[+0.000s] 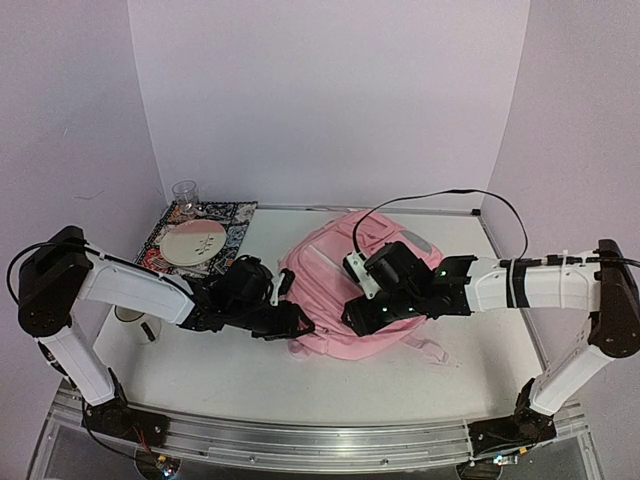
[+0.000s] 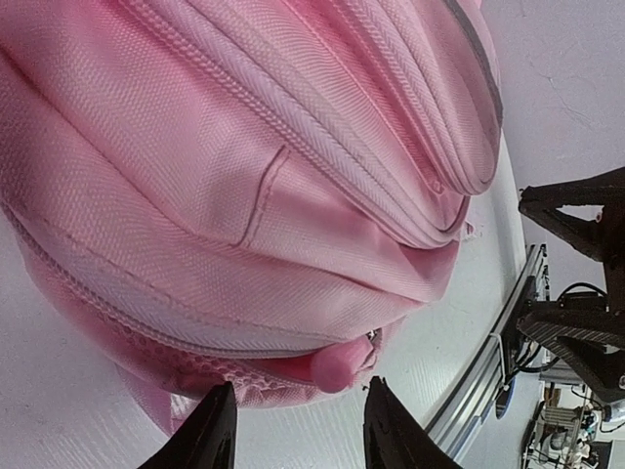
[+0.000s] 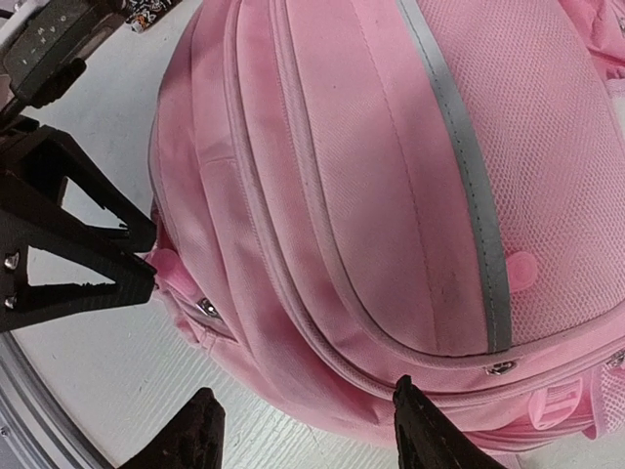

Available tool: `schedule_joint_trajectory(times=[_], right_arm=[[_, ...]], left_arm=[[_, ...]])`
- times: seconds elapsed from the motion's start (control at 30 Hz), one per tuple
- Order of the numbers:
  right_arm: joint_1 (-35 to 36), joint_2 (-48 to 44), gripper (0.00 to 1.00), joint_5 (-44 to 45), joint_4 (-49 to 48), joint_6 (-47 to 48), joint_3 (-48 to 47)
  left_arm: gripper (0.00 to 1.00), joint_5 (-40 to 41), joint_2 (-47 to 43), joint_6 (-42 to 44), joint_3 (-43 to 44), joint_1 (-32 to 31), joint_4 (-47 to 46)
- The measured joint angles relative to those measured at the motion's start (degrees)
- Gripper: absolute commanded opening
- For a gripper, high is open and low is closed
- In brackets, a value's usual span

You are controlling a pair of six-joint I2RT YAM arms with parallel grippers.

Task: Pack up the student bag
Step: Pick up the largest pocket of the bag from the student bag.

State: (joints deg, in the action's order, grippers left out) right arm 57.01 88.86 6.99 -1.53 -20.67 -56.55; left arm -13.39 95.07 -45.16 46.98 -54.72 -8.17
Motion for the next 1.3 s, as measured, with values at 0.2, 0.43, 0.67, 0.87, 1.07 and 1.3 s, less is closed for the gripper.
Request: schedule_joint_trajectory(times=[0.2,0.43,0.67,0.87,1.07,1.3], right_arm=[[0.0,0.0,0.59,0.0,-0.3,0.0,0.0],[0.0,0.0,0.59,0.0,-0.3,0.0,0.0],[0.0,0.0,0.6,0.1,-0.3,0.0,0.0],[0.0,0.1,0.6,0.1,-0.9,0.0,0.2],[0.0,0.1,0.6,0.1,-1.2,0.0,0.9],[0.0,0.5,0.59,-1.8,-4.1,2.3,1.9]], left_arm=[[0.42,-1.7,0.0,-1.2,0.7,0.0,-1.4],[0.41,-1.0,-0.2,-1.4,1.0,0.0,-0.8],[0.33,-1.4,1.9,-1.1,3.9,0.0,-0.7],[0.3,-2.1,5.3,-1.3,5.9,0.0,-0.8],[0.05,-3.1,6.5,-2.1,5.9,0.0,-0.8],[0.0,-5.0,6.4,-2.8,5.9,0.0,-1.1]])
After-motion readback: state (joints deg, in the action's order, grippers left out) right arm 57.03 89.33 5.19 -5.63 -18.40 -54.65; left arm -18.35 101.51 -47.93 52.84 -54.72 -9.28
